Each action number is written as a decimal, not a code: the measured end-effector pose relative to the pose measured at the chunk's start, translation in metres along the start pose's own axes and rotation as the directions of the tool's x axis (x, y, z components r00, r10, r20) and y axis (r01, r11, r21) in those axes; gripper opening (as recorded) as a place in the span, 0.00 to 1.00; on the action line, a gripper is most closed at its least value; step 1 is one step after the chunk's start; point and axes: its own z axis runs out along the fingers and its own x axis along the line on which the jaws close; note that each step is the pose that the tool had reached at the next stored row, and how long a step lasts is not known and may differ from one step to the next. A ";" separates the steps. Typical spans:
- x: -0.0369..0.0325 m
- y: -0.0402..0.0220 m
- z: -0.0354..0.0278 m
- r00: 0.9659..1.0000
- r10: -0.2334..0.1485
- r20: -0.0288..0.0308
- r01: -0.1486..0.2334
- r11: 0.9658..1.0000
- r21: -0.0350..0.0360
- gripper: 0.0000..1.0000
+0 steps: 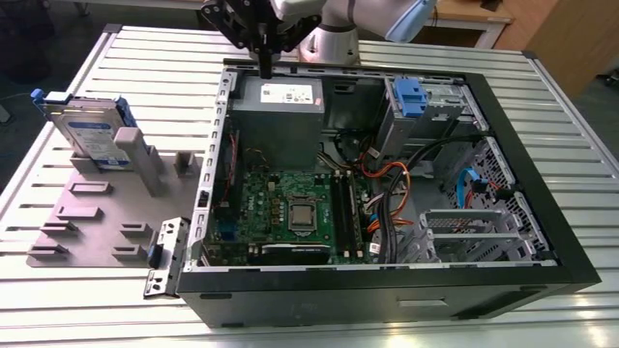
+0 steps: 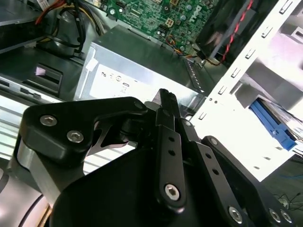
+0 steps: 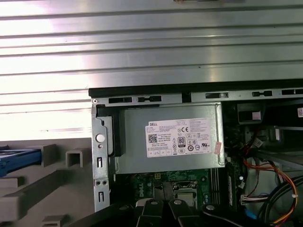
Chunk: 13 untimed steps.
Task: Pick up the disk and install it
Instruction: 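Reach for the disk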
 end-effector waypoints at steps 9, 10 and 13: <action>0.0181 -0.0014 -0.0003 1.000 0.000 0.000 0.000 1.000 0.000 0.11; 0.0199 -0.0015 -0.0004 1.000 0.000 0.000 0.000 1.000 0.000 0.11; 0.0260 -0.0020 -0.0005 1.000 0.000 0.000 0.000 1.000 0.000 0.11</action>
